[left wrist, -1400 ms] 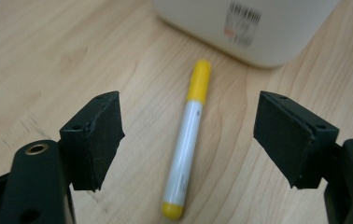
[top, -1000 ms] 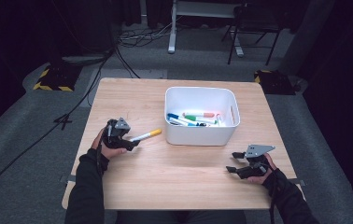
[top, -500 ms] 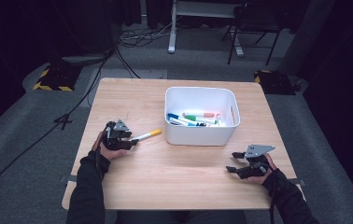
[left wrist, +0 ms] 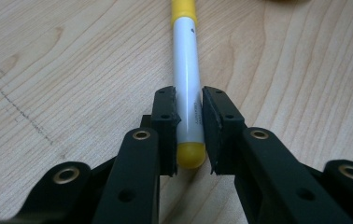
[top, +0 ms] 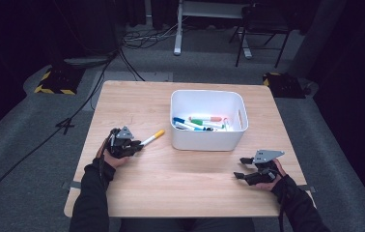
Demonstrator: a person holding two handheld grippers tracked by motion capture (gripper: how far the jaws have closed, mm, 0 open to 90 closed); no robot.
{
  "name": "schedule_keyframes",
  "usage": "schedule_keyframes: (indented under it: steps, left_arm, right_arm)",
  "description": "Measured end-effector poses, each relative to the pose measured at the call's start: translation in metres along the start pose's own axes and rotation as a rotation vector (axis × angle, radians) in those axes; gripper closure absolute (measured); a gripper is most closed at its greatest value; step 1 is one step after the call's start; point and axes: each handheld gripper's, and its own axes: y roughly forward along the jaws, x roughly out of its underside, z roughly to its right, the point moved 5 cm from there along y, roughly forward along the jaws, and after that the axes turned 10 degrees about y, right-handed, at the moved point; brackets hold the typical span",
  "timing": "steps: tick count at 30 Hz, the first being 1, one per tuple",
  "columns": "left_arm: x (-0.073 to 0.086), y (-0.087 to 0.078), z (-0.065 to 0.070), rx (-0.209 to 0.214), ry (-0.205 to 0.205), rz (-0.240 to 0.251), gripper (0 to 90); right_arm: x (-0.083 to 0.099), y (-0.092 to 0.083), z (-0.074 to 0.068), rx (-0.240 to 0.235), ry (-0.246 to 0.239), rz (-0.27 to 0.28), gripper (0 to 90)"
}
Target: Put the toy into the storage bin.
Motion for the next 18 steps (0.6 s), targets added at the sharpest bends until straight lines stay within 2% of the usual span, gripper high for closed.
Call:
schedule_keyframes:
  steps: [1, 5, 8, 11, 12, 17, 18]
  left_arm:
    - [-0.001, 0.0, 0.001, 0.005, -0.015, 0.008, 75.7]
    - [-0.007, -0.006, -0.003, -0.016, -0.021, 0.035, 75.7]
    - [-0.014, -0.011, -0.006, -0.036, -0.012, 0.054, 75.7]
    - [-0.022, -0.018, -0.008, -0.033, -0.011, 0.076, 75.7]
    - [-0.025, -0.021, -0.01, -0.039, 0.002, 0.077, 75.7]
    - [-0.045, -0.034, -0.011, -0.044, -0.005, 0.122, 75.7]
    - [-0.05, -0.038, -0.014, -0.056, 0.021, 0.129, 75.8]
  right_arm:
    - [0.0, 0.0, 0.0, 0.0, 0.001, 0.0, 32.0]
    - [0.0, 0.0, 0.0, 0.001, 0.0, 0.0, 32.0]
    - [0.0, 0.0, 0.0, 0.002, 0.0, 0.001, 32.0]
    - [0.0, 0.0, 0.0, 0.002, 0.0, 0.001, 32.0]
    - [0.0, 0.0, 0.0, 0.002, 0.0, 0.001, 32.0]
    - [0.0, 0.0, 0.0, 0.001, -0.001, 0.0, 32.0]
    - [0.0, 0.0, 0.0, 0.001, 0.0, 0.0, 32.0]
